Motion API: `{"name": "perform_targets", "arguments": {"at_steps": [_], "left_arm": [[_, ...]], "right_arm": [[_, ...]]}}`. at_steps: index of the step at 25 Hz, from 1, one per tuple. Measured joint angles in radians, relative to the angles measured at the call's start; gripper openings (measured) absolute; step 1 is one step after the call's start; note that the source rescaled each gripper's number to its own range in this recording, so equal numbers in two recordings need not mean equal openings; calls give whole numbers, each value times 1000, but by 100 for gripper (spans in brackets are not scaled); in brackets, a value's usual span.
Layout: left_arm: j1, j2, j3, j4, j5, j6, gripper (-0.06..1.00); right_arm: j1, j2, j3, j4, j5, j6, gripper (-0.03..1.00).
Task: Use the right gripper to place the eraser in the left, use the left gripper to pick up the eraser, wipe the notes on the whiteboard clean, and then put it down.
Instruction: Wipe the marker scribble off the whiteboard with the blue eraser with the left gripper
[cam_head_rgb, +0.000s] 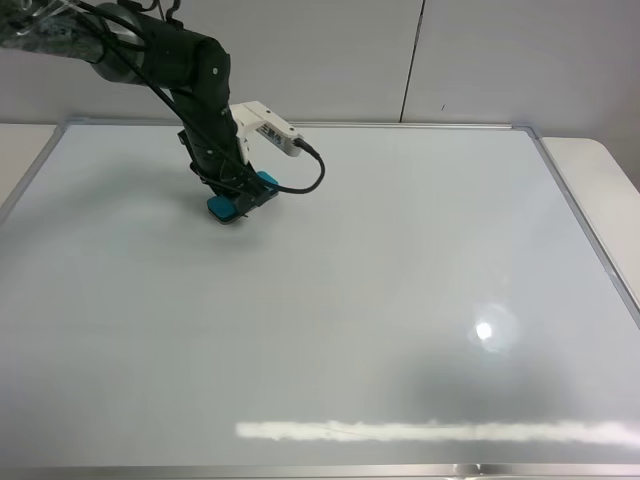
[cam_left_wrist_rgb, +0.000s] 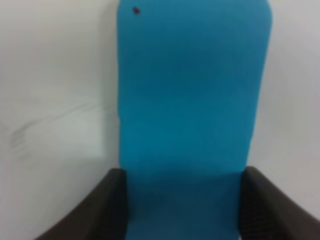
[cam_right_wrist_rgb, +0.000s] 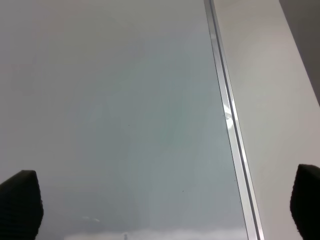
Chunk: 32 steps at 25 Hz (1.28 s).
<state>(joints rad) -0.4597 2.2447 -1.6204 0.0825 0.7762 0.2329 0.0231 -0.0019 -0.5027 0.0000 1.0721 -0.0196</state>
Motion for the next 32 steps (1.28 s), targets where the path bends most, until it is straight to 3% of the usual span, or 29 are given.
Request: {"name": "perform_targets", "arguments": {"at_steps": [6, 15, 26, 32], "left_arm": [[-71, 1, 0, 1, -9, -41, 3], [-15, 1, 0, -6, -17, -45, 3], [277, 1, -2, 49, -71, -45, 3], [327, 1, -3, 56, -55, -45, 3]], "right_arm": [[0, 0, 0, 0, 0, 0, 100], [0, 0, 0, 0, 0, 0, 100], [0, 0, 0, 0, 0, 0, 100], [0, 0, 0, 0, 0, 0, 100]]}}
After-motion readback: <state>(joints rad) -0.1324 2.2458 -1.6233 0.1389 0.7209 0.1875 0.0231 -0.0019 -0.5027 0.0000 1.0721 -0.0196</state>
